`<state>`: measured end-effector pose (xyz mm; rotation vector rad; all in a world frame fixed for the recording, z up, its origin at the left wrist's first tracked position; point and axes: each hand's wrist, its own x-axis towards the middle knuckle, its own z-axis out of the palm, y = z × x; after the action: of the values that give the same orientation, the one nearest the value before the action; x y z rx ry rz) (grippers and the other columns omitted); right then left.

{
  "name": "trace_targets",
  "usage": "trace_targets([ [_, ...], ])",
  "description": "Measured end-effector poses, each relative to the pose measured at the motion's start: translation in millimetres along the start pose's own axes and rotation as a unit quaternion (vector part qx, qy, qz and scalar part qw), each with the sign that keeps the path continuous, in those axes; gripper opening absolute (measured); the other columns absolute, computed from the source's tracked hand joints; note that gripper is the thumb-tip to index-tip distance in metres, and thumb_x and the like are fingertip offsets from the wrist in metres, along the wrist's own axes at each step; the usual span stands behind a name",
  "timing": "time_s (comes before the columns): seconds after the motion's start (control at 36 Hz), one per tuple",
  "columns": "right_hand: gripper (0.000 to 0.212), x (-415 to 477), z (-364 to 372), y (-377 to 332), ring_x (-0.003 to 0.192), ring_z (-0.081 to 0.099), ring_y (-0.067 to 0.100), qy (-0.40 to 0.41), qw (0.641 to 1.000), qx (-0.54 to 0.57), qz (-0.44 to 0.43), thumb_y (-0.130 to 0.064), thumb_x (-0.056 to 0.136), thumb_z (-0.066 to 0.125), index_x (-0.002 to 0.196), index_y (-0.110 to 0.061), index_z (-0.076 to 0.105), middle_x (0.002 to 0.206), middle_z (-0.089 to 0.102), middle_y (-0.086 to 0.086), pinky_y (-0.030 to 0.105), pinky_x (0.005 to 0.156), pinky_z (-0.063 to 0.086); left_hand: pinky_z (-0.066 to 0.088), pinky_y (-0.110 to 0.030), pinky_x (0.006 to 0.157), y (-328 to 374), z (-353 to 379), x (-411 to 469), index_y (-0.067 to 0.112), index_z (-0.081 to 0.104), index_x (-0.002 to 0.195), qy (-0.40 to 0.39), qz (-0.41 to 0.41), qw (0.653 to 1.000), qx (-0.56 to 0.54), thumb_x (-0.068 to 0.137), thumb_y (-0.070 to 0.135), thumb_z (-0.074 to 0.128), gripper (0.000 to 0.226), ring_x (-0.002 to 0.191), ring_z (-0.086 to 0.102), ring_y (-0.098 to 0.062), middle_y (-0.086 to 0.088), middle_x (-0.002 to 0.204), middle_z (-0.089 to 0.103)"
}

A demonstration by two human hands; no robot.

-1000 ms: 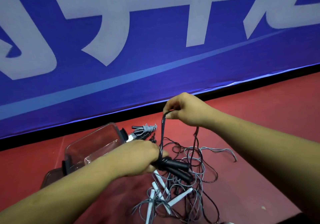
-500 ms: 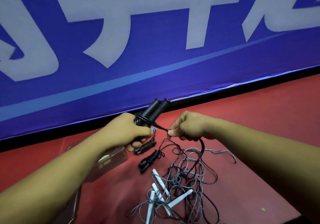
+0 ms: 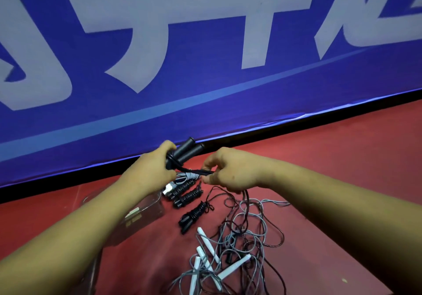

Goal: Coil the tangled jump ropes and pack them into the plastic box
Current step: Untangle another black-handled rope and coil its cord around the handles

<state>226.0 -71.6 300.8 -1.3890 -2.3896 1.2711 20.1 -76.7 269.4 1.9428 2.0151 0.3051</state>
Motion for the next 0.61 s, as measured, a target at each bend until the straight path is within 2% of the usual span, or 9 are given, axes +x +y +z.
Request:
trace_targets([
  [0.08,0.013,-2,-3,0,0.056,0.069,0.021,-0.003,1.000,-0.003,-0.019,-0.015,0.098,0.057,0.095,-0.004,0.062,0.063,0.057,-0.003,0.018,0.052,0.044,0.048,-0.031,0.072,0,2,-1,0.033,0.052,0.104,-0.056,0.022,0.994,0.088,0.083,0.019,0.068,0.030,0.088,0.062,-0.022,0.003,0.094,0.067],
  [0.17,0.013,-1,0,0,0.049,0.062,0.009,-0.006,0.999,-0.032,-0.042,-0.014,0.098,0.056,0.092,-0.007,0.065,0.056,0.056,-0.003,0.021,0.052,0.047,0.049,-0.031,0.075,11,4,-10,0.032,0.056,0.110,-0.088,0.065,0.972,0.207,0.087,0.023,0.060,0.025,0.102,0.063,-0.024,0.002,0.109,0.066],
  [0.22,0.014,3,1,1,0.062,0.062,0.008,0.021,0.994,-0.081,-0.073,-0.015,0.096,0.058,0.093,-0.009,0.070,0.072,0.066,0.001,0.022,0.061,0.049,0.044,-0.030,0.072,22,8,-15,0.029,0.057,0.113,-0.112,0.104,0.954,0.257,0.088,0.022,0.056,0.026,0.105,0.062,-0.025,-0.001,0.110,0.065],
  [0.28,0.015,5,1,3,0.082,0.065,0.014,0.041,0.991,-0.090,-0.090,-0.015,0.095,0.060,0.099,-0.009,0.074,0.090,0.073,0.004,0.026,0.075,0.051,0.044,-0.031,0.068,29,12,-18,0.025,0.058,0.108,-0.144,0.139,0.945,0.259,0.087,0.023,0.057,0.021,0.096,0.063,-0.026,-0.002,0.096,0.062],
  [0.33,0.014,7,0,8,0.087,0.065,0.015,0.049,0.991,-0.075,-0.095,-0.014,0.094,0.061,0.099,-0.010,0.074,0.094,0.073,0.003,0.027,0.079,0.051,0.047,-0.033,0.066,30,16,-19,0.023,0.055,0.095,-0.169,0.177,0.941,0.234,0.083,0.027,0.063,0.016,0.077,0.057,-0.022,0.003,0.077,0.053],
  [0.42,0.011,7,-4,16,0.090,0.066,0.013,0.059,0.994,-0.038,-0.088,-0.013,0.093,0.063,0.096,-0.013,0.074,0.095,0.073,0.001,0.027,0.084,0.050,0.046,-0.035,0.063,28,17,-19,0.024,0.054,0.085,-0.190,0.192,0.952,0.147,0.065,0.073,0.071,0.056,0.067,0.054,-0.016,0.004,0.068,0.056],
  [0.5,0.007,6,-10,23,0.073,0.063,0.004,0.061,0.995,0.023,-0.078,-0.014,0.091,0.068,0.092,-0.012,0.074,0.082,0.072,-0.004,0.018,0.069,0.049,0.047,-0.039,0.062,28,16,-22,0.024,0.060,0.083,-0.186,0.176,0.965,0.060,0.045,0.101,0.048,0.087,0.065,0.058,-0.014,0.000,0.069,0.062],
  [0.56,0.003,5,-12,26,0.050,0.050,0.005,0.053,0.993,0.081,-0.064,-0.013,0.087,0.073,0.086,-0.010,0.071,0.057,0.061,-0.010,0.017,0.051,0.039,0.042,-0.038,0.057,29,18,-25,0.021,0.060,0.077,-0.171,0.178,0.968,0.038,0.053,0.093,0.053,0.076,0.056,0.052,-0.012,0.000,0.061,0.057],
  [0.61,0.012,5,-12,31,0.045,0.040,0.013,0.043,0.987,0.146,-0.047,-0.012,0.081,0.078,0.081,-0.011,0.067,0.048,0.050,-0.008,0.022,0.046,0.032,0.036,-0.031,0.052,30,21,-29,0.020,0.058,0.072,-0.165,0.179,0.970,0.012,0.060,0.080,0.057,0.062,0.050,0.046,-0.009,0.003,0.055,0.052],
])
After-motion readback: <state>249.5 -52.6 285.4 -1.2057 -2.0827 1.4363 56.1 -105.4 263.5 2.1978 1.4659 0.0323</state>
